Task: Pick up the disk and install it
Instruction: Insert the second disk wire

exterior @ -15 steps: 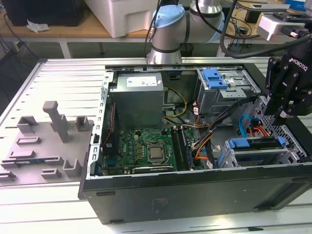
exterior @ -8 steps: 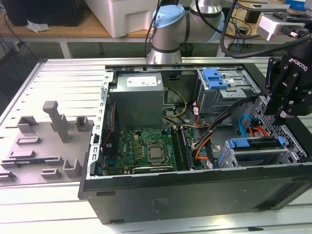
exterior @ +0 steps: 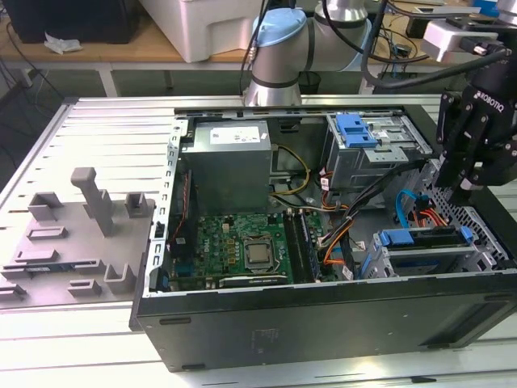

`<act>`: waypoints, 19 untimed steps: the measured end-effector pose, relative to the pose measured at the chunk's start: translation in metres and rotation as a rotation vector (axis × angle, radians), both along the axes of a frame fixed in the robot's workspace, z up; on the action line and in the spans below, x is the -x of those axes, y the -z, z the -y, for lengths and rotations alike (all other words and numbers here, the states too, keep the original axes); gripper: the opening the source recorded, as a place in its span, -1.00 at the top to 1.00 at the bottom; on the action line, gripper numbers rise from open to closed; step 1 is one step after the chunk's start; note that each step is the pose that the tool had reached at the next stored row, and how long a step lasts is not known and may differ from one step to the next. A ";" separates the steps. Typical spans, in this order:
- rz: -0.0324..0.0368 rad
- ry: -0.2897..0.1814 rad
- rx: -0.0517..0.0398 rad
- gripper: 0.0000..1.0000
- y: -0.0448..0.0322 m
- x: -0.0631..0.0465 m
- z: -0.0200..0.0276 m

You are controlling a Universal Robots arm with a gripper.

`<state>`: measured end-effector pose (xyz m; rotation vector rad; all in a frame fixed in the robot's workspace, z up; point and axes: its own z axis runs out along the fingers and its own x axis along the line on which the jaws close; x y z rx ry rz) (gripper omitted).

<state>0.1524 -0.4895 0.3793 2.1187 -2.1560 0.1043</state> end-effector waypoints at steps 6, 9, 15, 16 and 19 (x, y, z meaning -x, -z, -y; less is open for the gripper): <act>0.0000 -0.002 0.0047 0.26 0.0026 0.007 -0.0058; 0.0000 -0.004 0.0058 0.26 0.0041 0.009 -0.0110; 0.0001 -0.013 0.0102 0.26 0.0064 0.014 -0.0139; 0.0001 -0.015 0.0104 0.26 0.0067 0.014 -0.0139; 0.0002 -0.021 0.0105 0.26 0.0079 0.016 -0.0139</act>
